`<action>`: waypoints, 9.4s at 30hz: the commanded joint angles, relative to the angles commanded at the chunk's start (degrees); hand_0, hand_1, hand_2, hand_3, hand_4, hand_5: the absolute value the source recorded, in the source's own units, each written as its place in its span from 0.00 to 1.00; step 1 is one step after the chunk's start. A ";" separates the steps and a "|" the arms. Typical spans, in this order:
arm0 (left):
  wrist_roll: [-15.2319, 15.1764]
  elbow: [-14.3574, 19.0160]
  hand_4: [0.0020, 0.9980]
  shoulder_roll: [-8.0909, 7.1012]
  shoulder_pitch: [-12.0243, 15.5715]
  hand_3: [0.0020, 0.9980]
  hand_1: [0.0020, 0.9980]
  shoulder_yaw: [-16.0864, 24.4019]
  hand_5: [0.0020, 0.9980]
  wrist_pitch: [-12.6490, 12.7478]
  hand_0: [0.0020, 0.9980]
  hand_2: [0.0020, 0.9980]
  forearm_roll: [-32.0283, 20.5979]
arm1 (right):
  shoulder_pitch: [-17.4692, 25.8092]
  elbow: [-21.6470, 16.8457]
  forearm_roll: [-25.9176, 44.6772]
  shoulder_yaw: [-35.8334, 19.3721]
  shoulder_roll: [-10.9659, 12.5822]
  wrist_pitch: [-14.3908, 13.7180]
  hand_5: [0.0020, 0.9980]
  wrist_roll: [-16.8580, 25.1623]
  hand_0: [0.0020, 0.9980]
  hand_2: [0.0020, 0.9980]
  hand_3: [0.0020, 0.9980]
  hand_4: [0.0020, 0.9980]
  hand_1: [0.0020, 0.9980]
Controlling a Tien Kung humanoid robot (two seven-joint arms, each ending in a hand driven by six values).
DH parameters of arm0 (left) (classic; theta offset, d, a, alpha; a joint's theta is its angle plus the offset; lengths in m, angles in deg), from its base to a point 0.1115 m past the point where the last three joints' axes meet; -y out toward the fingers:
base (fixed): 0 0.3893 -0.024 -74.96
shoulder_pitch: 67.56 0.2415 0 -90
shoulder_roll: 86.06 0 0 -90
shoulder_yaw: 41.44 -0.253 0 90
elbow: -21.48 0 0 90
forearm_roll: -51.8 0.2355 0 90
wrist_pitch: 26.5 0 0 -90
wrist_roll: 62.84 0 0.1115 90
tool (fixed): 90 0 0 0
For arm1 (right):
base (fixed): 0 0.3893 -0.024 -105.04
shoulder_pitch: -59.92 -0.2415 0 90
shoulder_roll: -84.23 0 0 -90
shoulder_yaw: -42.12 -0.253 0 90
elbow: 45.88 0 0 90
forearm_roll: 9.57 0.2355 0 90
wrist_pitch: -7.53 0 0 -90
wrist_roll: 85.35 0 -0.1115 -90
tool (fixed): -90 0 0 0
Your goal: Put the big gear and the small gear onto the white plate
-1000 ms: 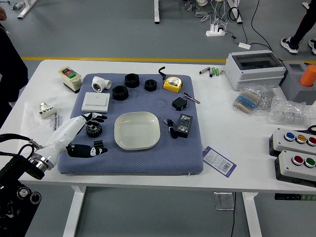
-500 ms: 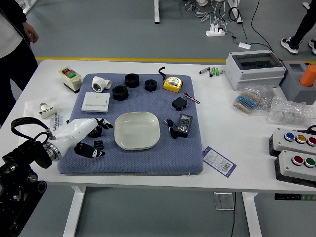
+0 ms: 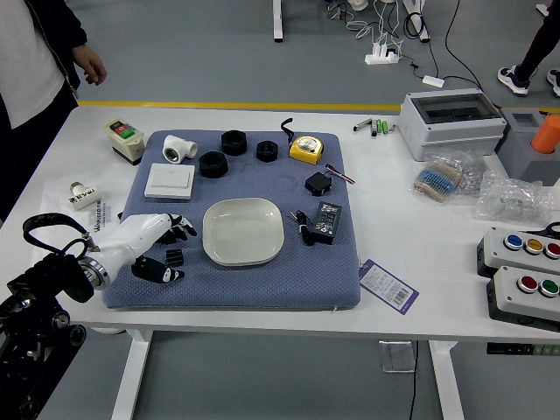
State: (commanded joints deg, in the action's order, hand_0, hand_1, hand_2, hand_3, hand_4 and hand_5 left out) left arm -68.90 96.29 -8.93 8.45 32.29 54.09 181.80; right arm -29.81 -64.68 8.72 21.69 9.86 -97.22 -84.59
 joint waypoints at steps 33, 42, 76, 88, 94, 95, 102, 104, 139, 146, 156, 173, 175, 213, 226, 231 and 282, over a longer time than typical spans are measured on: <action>1.55 -4.16 0.78 0.08 -0.88 0.58 0.52 -2.38 0.04 1.90 0.43 0.55 0.00 | 0.42 0.05 0.18 0.53 -0.08 0.00 0.69 -0.02 0.70 0.78 0.60 0.83 0.73; 1.88 -4.43 0.40 0.00 -1.03 0.55 0.48 -2.45 0.00 2.70 0.38 0.52 0.00 | 0.63 0.06 0.23 0.80 -0.09 0.01 0.69 0.01 0.70 0.77 0.60 0.83 0.73; 2.49 2.52 0.10 -0.91 -1.79 0.50 0.40 -3.06 0.00 1.81 0.30 0.45 0.00 | 0.13 0.07 0.18 0.25 -0.05 0.10 0.69 -0.10 0.70 0.77 0.60 0.83 0.73; -2.17 -1.46 0.05 3.48 -6.80 0.49 0.39 -9.72 0.00 8.13 0.29 0.44 -0.63 | -0.07 0.01 0.21 0.53 0.00 0.06 0.69 -0.15 0.70 0.77 0.60 0.83 0.73; -4.19 -8.21 0.03 6.28 -10.87 0.49 0.39 -15.47 0.00 11.11 0.29 0.44 -0.57 | -0.32 -0.08 0.35 1.02 0.01 -0.07 0.69 -0.16 0.70 0.77 0.60 0.83 0.73; -4.13 -8.66 0.55 6.52 -11.08 0.56 0.49 -15.69 0.00 11.14 0.38 0.54 -0.45 | -0.34 -0.08 0.38 1.04 0.01 -0.08 0.69 -0.16 0.70 0.78 0.60 0.83 0.73; -1.85 -12.15 0.91 7.95 -13.00 0.65 0.66 -16.47 0.03 11.10 0.52 0.74 0.00 | -0.48 -0.10 0.39 1.10 0.11 -0.11 0.69 -0.10 0.70 0.78 0.60 0.84 0.73; -1.18 -12.81 0.91 8.09 -13.30 0.65 0.66 -16.32 0.03 11.42 0.52 0.74 0.00 | -0.47 -0.11 0.41 1.11 0.15 -0.10 0.69 -0.09 0.70 0.78 0.60 0.84 0.73; 1.10 -9.69 0.91 -0.57 -15.10 0.77 0.72 -7.82 0.00 6.42 0.60 0.78 0.00 | 0.72 -0.03 0.48 0.97 0.01 -0.10 0.70 0.00 0.70 0.78 0.60 0.84 0.73; 1.63 -11.12 0.89 -1.42 -15.54 0.66 0.72 -8.58 0.00 2.51 0.60 0.78 0.00 | 0.61 -0.01 0.50 0.73 -0.07 -0.13 0.70 -0.03 0.70 0.78 0.60 0.84 0.73; 2.35 -15.06 0.89 -1.71 -17.02 0.67 0.72 -9.94 0.00 1.55 0.60 0.78 0.00 | 0.36 -0.03 0.44 0.46 0.00 -0.15 0.70 -0.04 0.70 0.78 0.60 0.84 0.73; 5.21 -17.62 0.87 -2.12 -18.33 0.68 0.72 -10.15 0.00 -1.89 0.60 0.78 0.00 | 0.17 -0.05 0.49 0.38 0.04 -0.24 0.70 -0.06 0.70 0.78 0.60 0.84 0.73; 5.34 -17.78 0.85 -2.16 -18.30 0.64 0.68 -10.11 0.00 -1.89 0.58 0.73 0.00 | 0.17 -0.05 0.50 0.39 0.04 -0.24 0.70 -0.07 0.70 0.78 0.60 0.84 0.73; 5.32 -19.36 0.60 -2.08 -18.05 0.54 0.39 -10.54 0.00 -2.33 0.34 0.45 0.00 | 0.05 -0.06 0.50 0.29 0.04 -0.28 0.69 -0.05 0.70 0.77 0.60 0.83 0.73; 4.74 -18.65 0.60 -2.12 -17.86 0.52 0.36 -10.25 0.00 -1.27 0.30 0.42 0.00 | 0.38 -0.05 0.54 0.53 -0.01 -0.26 0.69 -0.01 0.70 0.77 0.60 0.83 0.73; 4.70 -17.61 0.57 -2.17 -17.72 0.52 0.35 -9.72 0.00 -1.28 0.30 0.42 0.00 | 0.54 -0.05 0.55 0.65 -0.01 -0.27 0.69 0.00 0.70 0.77 0.60 0.83 0.73; 6.19 -9.09 1.00 -1.27 -22.33 0.63 0.43 -23.26 0.31 -2.27 0.33 0.50 0.00 | -0.10 -0.09 0.62 0.20 0.23 -0.32 0.69 0.07 0.70 0.77 0.60 0.83 0.73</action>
State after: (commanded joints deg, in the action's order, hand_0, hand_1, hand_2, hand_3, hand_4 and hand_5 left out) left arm -62.71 87.20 -10.20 -13.88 9.03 51.82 181.80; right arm -29.91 -64.78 9.35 21.89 10.09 -97.54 -84.52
